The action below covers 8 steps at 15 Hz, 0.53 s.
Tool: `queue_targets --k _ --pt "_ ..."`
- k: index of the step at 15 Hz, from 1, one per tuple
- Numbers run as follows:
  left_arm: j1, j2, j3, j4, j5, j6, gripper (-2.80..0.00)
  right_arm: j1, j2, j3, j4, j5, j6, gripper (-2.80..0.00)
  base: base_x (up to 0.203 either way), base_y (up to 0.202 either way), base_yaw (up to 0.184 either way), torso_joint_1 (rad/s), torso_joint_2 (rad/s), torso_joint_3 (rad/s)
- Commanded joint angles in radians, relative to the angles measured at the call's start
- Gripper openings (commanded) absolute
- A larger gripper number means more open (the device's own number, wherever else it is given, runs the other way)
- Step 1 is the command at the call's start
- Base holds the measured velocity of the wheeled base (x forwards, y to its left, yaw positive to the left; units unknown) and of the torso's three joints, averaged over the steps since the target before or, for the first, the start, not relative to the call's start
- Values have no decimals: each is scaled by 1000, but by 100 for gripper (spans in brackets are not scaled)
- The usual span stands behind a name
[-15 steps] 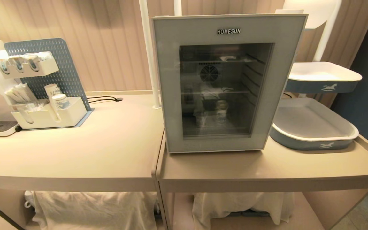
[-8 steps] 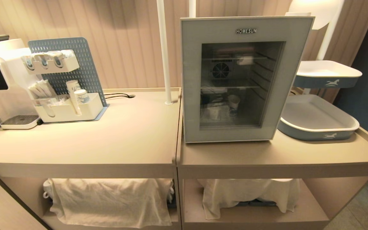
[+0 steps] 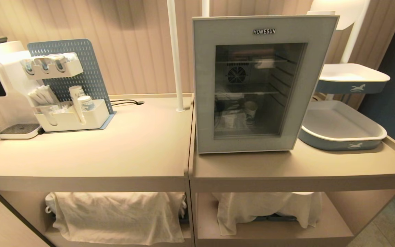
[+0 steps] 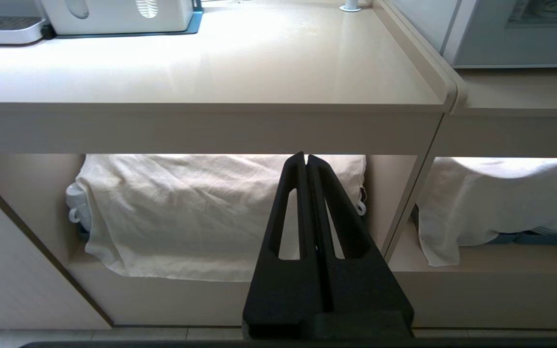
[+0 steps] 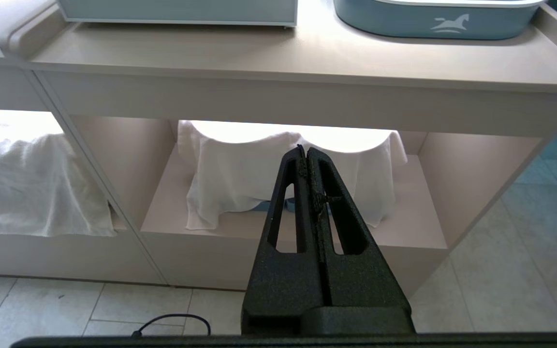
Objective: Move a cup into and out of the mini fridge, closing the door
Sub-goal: Open the freezer door
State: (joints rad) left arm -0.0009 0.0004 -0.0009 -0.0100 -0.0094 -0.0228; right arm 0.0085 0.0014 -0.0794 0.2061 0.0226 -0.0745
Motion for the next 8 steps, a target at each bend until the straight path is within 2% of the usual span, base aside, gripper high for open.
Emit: queue_targets --k 1,5,8 --pt "-1 0 0 -1 0 0 -280 -1 0 0 1 0 1 -280 0 0 0 0 0 0" --pt "-1 0 1 -1 0 0 -280 -1 0 0 1 0 0 -280 15 -9 0 -2 0 1" --pt "-1 0 1 -1 0 0 -280 -1 0 0 0 0 1 -280 182 -151 2 -1 3 1"
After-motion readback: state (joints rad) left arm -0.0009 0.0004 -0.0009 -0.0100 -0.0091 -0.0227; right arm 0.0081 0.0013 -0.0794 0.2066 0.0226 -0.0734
